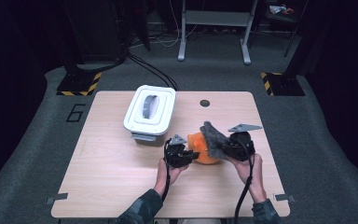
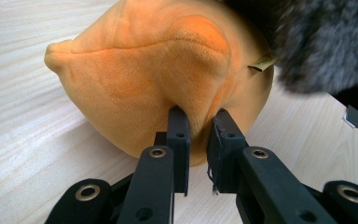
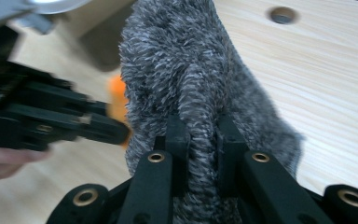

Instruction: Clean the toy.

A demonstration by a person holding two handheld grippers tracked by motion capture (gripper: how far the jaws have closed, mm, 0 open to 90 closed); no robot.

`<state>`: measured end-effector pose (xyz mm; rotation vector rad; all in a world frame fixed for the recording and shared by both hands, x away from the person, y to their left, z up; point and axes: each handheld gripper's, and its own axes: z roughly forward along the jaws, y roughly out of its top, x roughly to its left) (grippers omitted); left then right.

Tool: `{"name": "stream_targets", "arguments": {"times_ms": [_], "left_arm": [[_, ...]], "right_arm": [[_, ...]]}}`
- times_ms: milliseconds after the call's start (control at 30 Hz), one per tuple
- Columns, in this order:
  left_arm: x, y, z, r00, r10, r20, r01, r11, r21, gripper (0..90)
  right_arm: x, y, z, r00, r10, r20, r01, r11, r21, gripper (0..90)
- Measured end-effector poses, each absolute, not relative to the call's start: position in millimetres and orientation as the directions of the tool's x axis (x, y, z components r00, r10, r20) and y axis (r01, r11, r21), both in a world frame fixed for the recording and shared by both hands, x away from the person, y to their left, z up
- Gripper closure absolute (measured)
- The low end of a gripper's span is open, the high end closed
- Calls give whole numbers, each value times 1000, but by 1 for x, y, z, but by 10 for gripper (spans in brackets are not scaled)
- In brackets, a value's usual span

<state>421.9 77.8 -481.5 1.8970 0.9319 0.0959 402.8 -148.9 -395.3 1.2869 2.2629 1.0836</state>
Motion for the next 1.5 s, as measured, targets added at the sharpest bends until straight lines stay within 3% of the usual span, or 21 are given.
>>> {"name": "stream_targets", "arguments": {"times_ms": [233, 467, 833, 1133, 1333, 1500], "left_arm": [[422, 76, -481, 710, 634, -307, 556, -237, 797, 801], [422, 75, -481, 715, 631, -301, 549, -241, 800, 801], [422, 76, -482, 713, 627, -314, 557, -236, 796, 800], [423, 77, -483, 709, 627, -324, 566, -230, 792, 801], [424, 78, -484, 706, 628, -326, 566, -224, 793, 801], [424, 79, -484, 704, 629, -329, 567, -219, 794, 800]], "right_arm": [[413, -112, -411, -557, 831, 10, 602, 395, 694, 790], [412, -118, -413, -539, 842, -36, 600, 414, 685, 791], [419, -164, -428, -432, 902, 14, 664, 308, 681, 789], [434, -191, -463, -339, 938, 77, 756, 222, 615, 788], [444, -195, -485, -326, 940, 101, 796, 216, 565, 787], [439, -202, -478, -316, 942, 115, 787, 193, 586, 787]]}}
